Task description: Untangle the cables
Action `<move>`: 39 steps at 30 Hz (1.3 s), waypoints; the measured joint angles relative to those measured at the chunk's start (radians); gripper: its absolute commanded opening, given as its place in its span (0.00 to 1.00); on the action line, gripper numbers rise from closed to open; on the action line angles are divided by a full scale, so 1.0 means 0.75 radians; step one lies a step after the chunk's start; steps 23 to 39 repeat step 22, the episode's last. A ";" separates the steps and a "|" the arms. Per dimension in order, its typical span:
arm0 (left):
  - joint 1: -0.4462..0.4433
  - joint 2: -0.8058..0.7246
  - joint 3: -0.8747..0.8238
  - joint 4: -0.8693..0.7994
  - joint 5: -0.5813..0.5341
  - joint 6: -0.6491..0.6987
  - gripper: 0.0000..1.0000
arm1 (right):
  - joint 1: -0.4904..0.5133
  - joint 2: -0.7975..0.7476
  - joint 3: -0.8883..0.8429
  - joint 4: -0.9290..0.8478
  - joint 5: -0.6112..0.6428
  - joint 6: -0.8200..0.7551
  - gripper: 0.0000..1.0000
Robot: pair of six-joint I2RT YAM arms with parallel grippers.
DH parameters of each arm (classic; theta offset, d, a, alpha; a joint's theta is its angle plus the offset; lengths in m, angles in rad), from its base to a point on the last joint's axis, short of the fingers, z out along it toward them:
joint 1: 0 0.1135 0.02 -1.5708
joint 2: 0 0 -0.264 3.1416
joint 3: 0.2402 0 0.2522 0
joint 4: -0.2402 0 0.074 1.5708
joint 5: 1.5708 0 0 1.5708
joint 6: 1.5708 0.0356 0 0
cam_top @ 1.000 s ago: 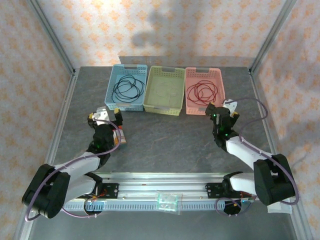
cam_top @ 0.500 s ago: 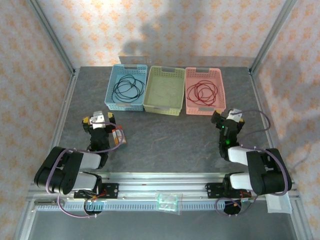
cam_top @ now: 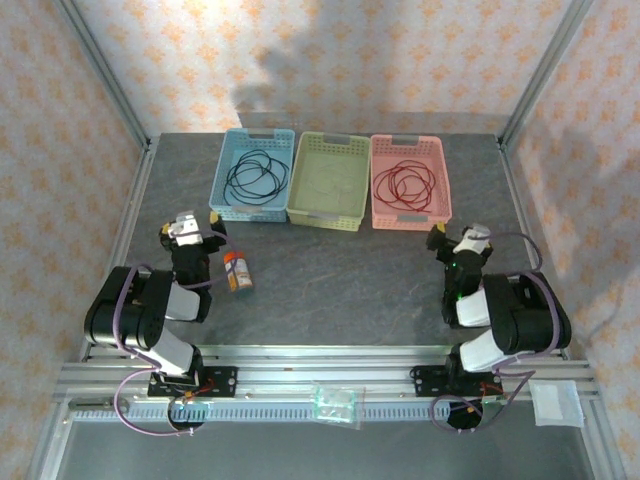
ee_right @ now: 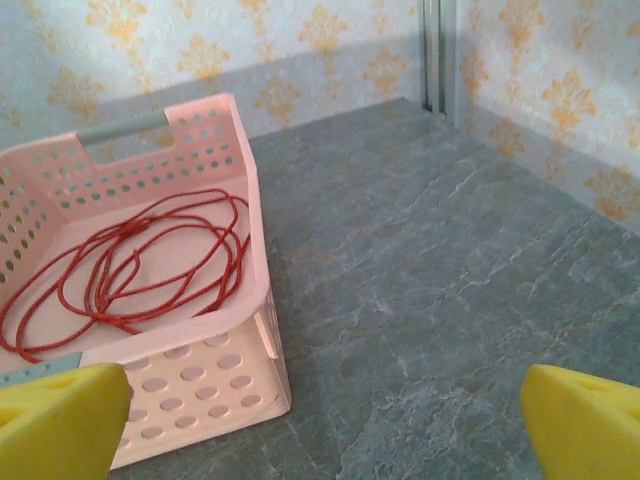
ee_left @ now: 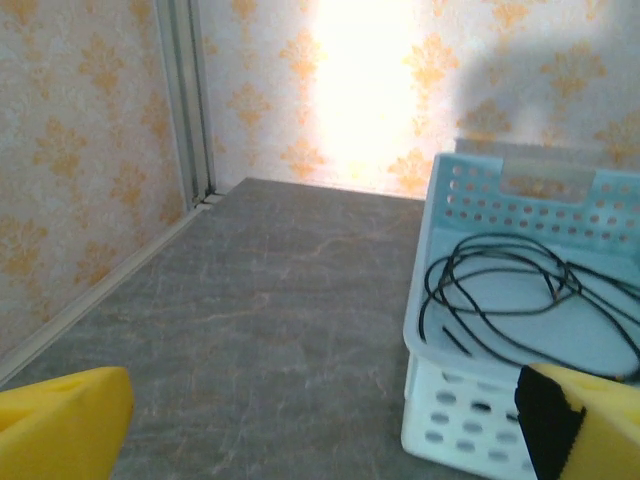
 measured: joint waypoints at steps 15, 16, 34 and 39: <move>0.007 -0.001 0.003 -0.063 0.098 -0.034 1.00 | 0.001 0.010 0.089 -0.037 -0.037 -0.001 1.00; 0.007 -0.001 0.003 -0.065 0.102 -0.033 1.00 | 0.001 0.011 0.089 -0.037 -0.037 -0.001 1.00; 0.007 -0.001 0.003 -0.080 0.123 -0.034 1.00 | 0.001 0.011 0.089 -0.041 -0.037 -0.001 1.00; 0.007 -0.001 0.003 -0.080 0.123 -0.034 1.00 | 0.001 0.011 0.089 -0.041 -0.037 -0.001 1.00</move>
